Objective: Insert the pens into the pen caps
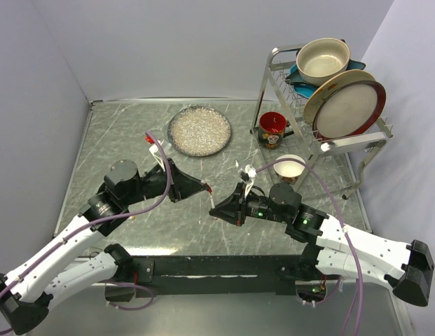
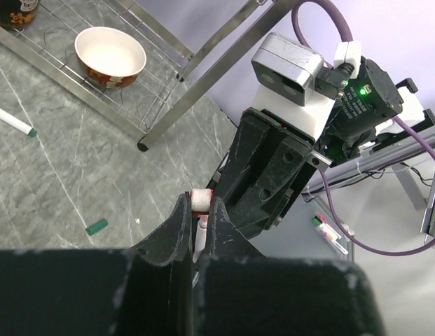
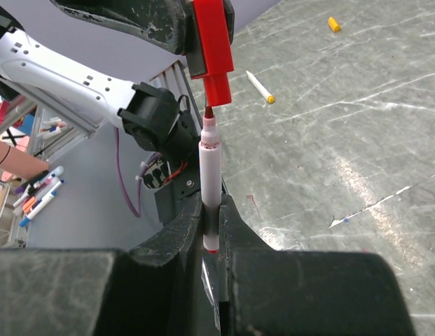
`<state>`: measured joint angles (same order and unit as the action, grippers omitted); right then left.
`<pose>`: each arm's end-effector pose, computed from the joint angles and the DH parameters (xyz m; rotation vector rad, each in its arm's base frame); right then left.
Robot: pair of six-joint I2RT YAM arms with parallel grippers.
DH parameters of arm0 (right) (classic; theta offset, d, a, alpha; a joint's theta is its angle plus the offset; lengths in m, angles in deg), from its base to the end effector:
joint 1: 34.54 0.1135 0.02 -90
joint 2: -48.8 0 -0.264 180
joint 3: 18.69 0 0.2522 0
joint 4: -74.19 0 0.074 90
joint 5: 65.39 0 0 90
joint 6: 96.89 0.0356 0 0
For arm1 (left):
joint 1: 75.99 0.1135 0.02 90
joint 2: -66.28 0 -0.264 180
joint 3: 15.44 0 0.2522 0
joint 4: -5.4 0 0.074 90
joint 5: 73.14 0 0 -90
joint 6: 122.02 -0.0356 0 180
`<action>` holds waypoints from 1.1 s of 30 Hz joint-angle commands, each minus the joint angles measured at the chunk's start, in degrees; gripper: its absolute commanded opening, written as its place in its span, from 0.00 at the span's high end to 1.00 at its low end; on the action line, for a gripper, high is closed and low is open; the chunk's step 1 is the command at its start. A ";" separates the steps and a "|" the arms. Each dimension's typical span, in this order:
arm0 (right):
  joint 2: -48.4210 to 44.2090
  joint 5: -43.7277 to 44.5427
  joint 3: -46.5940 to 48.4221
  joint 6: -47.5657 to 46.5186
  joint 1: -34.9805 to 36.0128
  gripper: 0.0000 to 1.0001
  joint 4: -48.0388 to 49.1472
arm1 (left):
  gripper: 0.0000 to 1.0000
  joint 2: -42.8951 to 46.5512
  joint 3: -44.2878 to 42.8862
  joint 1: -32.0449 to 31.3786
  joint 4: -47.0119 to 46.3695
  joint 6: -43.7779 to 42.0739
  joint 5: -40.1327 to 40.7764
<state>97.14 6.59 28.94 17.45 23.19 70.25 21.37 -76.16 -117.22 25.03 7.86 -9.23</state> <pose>0.0997 0.1785 0.2989 -0.7744 1.6598 1.3137 0.1261 -0.1314 0.3615 0.4115 1.7963 -1.4125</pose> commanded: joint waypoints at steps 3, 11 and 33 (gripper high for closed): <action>0.00 -0.96 2.96 -1.31 0.18 1.00 0.46 | 0.99 0.78 -3.22 -0.08 1.69 -0.77 -1.95; -0.61 -0.35 2.08 -1.13 0.18 1.00 0.90 | 0.99 -0.01 -4.46 -0.16 4.76 -2.26 -3.18; 1.23 -0.52 4.54 -2.10 0.10 1.00 -1.74 | 0.99 -3.25 -4.02 -0.16 11.97 -8.33 -4.67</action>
<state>97.99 6.02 28.94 16.93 23.24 65.62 19.10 -78.61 -117.20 33.79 2.28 -11.98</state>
